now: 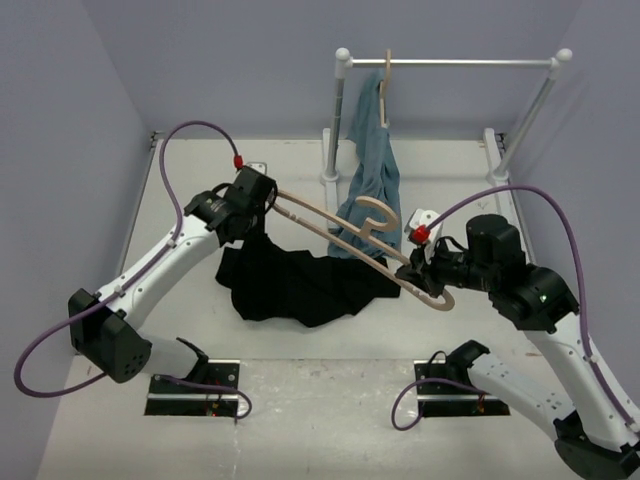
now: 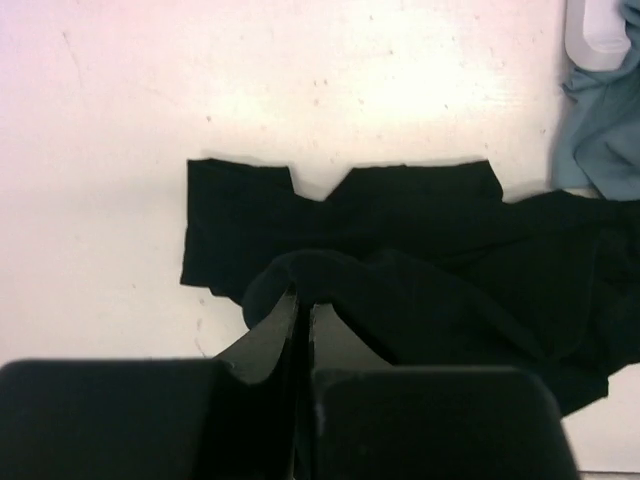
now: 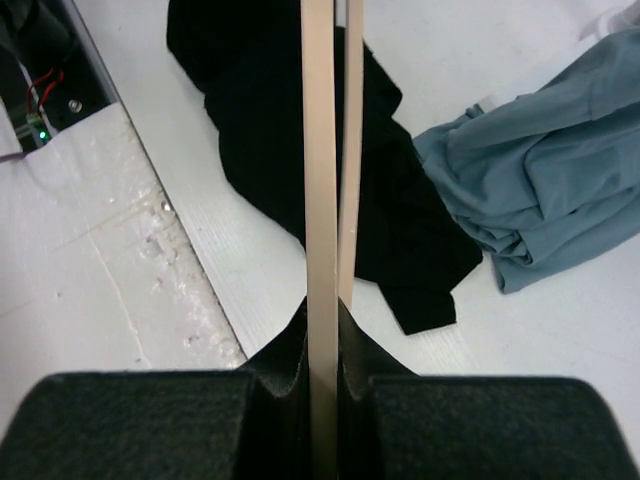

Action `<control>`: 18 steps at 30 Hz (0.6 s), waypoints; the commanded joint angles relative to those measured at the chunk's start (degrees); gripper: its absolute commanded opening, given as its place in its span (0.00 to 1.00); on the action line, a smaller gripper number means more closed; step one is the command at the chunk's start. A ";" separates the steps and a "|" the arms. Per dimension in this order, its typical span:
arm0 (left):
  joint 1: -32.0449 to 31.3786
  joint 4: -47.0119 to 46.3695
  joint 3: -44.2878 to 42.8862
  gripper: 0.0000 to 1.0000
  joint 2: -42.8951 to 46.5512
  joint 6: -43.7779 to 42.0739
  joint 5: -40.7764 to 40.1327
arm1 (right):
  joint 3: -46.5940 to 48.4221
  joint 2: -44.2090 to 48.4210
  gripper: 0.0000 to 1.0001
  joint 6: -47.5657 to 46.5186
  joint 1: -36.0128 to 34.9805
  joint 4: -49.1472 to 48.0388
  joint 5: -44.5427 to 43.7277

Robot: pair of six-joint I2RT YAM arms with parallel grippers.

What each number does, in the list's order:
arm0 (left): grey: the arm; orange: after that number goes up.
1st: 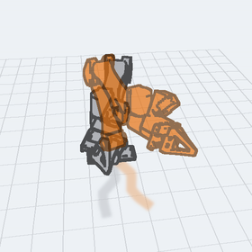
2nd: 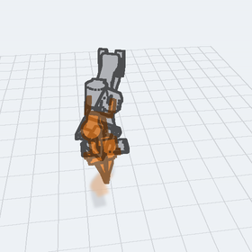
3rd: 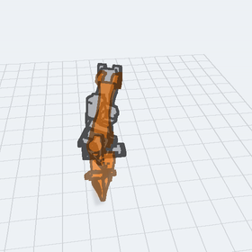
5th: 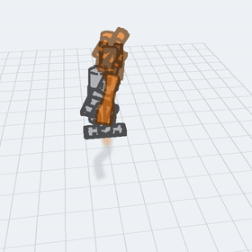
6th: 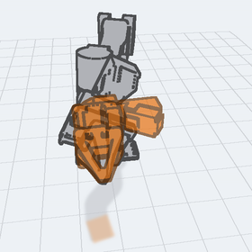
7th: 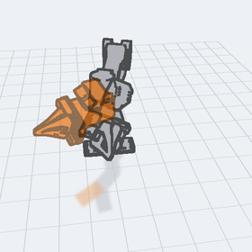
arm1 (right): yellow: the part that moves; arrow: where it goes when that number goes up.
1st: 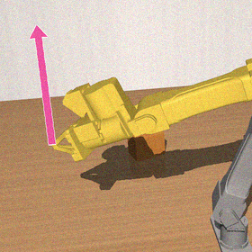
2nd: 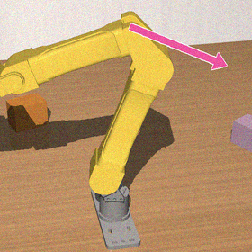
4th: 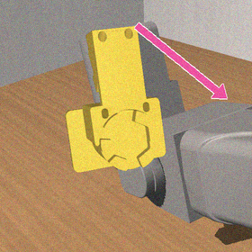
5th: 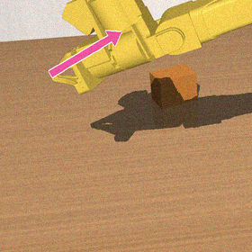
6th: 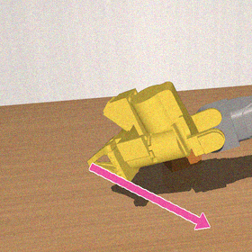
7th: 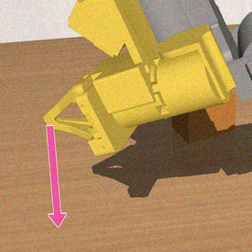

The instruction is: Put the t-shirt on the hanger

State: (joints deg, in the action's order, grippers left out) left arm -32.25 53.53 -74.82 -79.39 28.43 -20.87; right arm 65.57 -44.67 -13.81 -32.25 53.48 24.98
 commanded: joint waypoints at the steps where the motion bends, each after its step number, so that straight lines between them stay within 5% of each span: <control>1: 3.76 -3.43 -5.75 0.00 0.01 -9.41 5.21 | -0.89 -1.44 0.00 -3.86 -0.53 1.09 4.36; 18: 6.59 -6.52 -3.32 0.00 1.54 -13.01 14.39 | -1.74 -13.54 0.00 2.21 -1.17 -4.21 5.18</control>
State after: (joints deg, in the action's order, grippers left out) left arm -26.00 50.44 -78.65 -80.05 18.00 -9.88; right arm 63.35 -56.56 -13.55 -33.06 54.19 29.52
